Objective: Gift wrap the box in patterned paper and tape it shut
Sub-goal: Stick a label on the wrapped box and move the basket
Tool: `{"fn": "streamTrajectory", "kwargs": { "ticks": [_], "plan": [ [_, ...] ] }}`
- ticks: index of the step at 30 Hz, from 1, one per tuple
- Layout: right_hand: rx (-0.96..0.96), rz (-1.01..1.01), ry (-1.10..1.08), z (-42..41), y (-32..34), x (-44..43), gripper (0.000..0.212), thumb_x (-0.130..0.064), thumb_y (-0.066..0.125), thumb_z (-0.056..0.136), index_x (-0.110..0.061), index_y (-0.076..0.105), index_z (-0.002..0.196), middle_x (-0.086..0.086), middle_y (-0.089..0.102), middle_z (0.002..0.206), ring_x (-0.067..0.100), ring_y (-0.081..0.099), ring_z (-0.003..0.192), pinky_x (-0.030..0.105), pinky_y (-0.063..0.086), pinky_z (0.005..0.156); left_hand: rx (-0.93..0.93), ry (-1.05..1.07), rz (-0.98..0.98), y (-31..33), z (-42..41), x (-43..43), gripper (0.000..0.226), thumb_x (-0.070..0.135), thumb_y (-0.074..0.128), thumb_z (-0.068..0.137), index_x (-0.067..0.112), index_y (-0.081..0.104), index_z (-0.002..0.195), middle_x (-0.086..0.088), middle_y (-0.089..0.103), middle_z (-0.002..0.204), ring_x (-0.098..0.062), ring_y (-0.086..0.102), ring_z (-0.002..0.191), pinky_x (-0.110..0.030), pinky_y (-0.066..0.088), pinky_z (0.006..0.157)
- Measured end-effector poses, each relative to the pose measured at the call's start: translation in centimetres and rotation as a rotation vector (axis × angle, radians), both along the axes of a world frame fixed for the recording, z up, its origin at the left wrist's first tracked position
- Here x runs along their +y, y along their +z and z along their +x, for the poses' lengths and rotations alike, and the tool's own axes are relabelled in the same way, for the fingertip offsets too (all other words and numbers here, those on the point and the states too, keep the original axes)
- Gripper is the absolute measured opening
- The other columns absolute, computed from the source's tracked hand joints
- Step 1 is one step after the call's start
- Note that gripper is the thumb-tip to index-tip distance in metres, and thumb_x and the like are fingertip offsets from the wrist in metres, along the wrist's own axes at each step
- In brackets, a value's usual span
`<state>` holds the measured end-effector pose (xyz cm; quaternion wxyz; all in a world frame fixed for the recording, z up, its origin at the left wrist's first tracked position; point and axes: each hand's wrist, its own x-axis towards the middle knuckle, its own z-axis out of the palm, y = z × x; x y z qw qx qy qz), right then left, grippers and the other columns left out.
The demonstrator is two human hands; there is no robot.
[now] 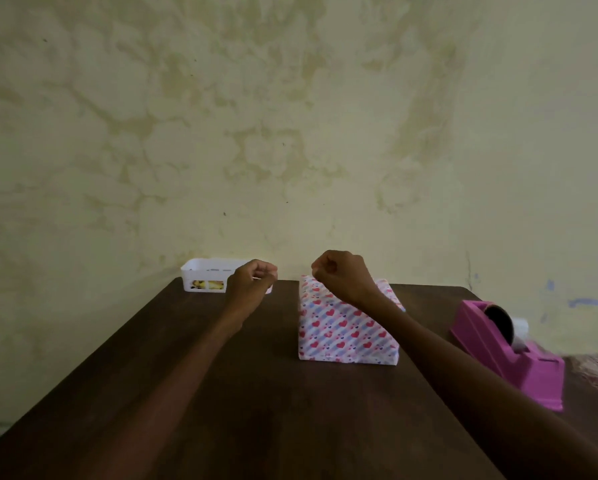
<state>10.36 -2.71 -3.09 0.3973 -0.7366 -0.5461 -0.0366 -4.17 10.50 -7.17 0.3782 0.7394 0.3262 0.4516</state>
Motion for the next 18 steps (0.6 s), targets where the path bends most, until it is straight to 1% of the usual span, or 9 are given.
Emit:
{"fn": "streamTrajectory", "kwargs": {
  "ticks": [3, 4, 6, 8, 10, 13, 14, 16, 18],
  "plan": [
    [-0.128, -0.198, 0.077, -0.9, 0.7, 4.6, 0.018, -0.023, 0.066, 0.090, -0.010, 0.070, 0.102, 0.005, 0.071, 0.105, 0.018, 0.065, 0.092, 0.035, 0.055, 0.087, 0.111, 0.078, 0.110, -0.7, -0.9, 4.1, 0.009, 0.018, 0.066, 0.088, 0.016, 0.068, 0.096, -0.001, 0.070, 0.096, -0.011, 0.061, 0.085, -0.023, 0.048, 0.074],
    [-0.186, -0.268, 0.095, -1.1, 0.8, 6.1, 0.022, -0.025, 0.066, 0.089, -0.011, 0.069, 0.105, 0.006, 0.070, 0.108, 0.020, 0.065, 0.095, 0.037, 0.054, 0.089, 0.149, 0.104, 0.127, -1.0, -1.1, 5.6, 0.010, 0.017, 0.067, 0.088, 0.014, 0.067, 0.098, -0.003, 0.070, 0.099, -0.012, 0.061, 0.086, -0.023, 0.046, 0.074],
    [-0.320, -0.405, 0.107, -1.5, 0.5, 9.8, 0.031, -0.031, 0.067, 0.088, -0.015, 0.066, 0.114, 0.007, 0.065, 0.118, 0.022, 0.062, 0.104, 0.039, 0.052, 0.093, 0.253, 0.169, 0.155, -2.1, -1.4, 9.4, 0.017, 0.016, 0.067, 0.088, 0.012, 0.065, 0.105, -0.005, 0.068, 0.107, -0.017, 0.062, 0.094, -0.024, 0.045, 0.077],
    [-0.435, -0.523, 0.089, -1.5, -0.1, 12.7, 0.040, -0.034, 0.065, 0.089, -0.017, 0.060, 0.124, 0.007, 0.058, 0.127, 0.026, 0.058, 0.112, 0.040, 0.050, 0.094, 0.383, 0.194, 0.229, -3.0, -1.6, 12.8, 0.028, 0.015, 0.068, 0.087, 0.011, 0.060, 0.114, -0.007, 0.062, 0.117, -0.021, 0.059, 0.105, -0.028, 0.045, 0.085],
    [-0.561, -0.635, 0.070, -1.4, -1.1, 15.7, 0.049, -0.034, 0.065, 0.089, -0.016, 0.053, 0.133, 0.009, 0.052, 0.133, 0.029, 0.055, 0.118, 0.042, 0.049, 0.095, 0.513, 0.214, 0.325, -3.8, -1.7, 16.0, 0.041, 0.015, 0.067, 0.086, 0.012, 0.053, 0.125, -0.007, 0.055, 0.128, -0.023, 0.052, 0.116, -0.034, 0.043, 0.095],
    [-0.669, -0.788, 0.068, -0.7, -2.5, 18.8, 0.065, -0.036, 0.068, 0.089, -0.013, 0.040, 0.143, 0.013, 0.044, 0.138, 0.032, 0.051, 0.123, 0.042, 0.048, 0.096, 0.731, 0.247, 0.505, -4.9, -1.4, 19.9, 0.060, 0.018, 0.066, 0.087, 0.013, 0.040, 0.141, -0.007, 0.044, 0.144, -0.024, 0.038, 0.134, -0.038, 0.033, 0.109],
    [-0.675, -0.819, 0.074, -0.4, -3.0, 19.6, 0.071, -0.036, 0.069, 0.089, -0.013, 0.036, 0.146, 0.014, 0.042, 0.140, 0.032, 0.049, 0.125, 0.042, 0.046, 0.097, 0.804, 0.250, 0.554, -5.2, -1.2, 21.0, 0.062, 0.021, 0.066, 0.087, 0.014, 0.040, 0.142, -0.006, 0.043, 0.145, -0.024, 0.036, 0.136, -0.038, 0.031, 0.111],
    [-0.670, -0.842, 0.089, -0.1, -3.8, 20.9, 0.079, -0.035, 0.072, 0.087, -0.013, 0.028, 0.150, 0.014, 0.039, 0.143, 0.033, 0.048, 0.126, 0.043, 0.046, 0.098, 0.893, 0.246, 0.587, -5.6, -0.9, 22.5, 0.054, 0.023, 0.066, 0.087, 0.015, 0.047, 0.136, -0.006, 0.051, 0.138, -0.023, 0.045, 0.129, -0.035, 0.035, 0.107],
    [-0.672, -0.845, 0.099, 0.0, -4.1, 21.9, 0.083, -0.033, 0.073, 0.086, -0.012, 0.026, 0.151, 0.015, 0.038, 0.143, 0.033, 0.049, 0.125, 0.043, 0.046, 0.099, 0.862, 0.257, 0.592, -5.7, -1.0, 23.2, 0.038, 0.019, 0.065, 0.087, 0.015, 0.057, 0.124, -0.006, 0.061, 0.125, -0.022, 0.054, 0.115, -0.033, 0.043, 0.096]
  ]
}}
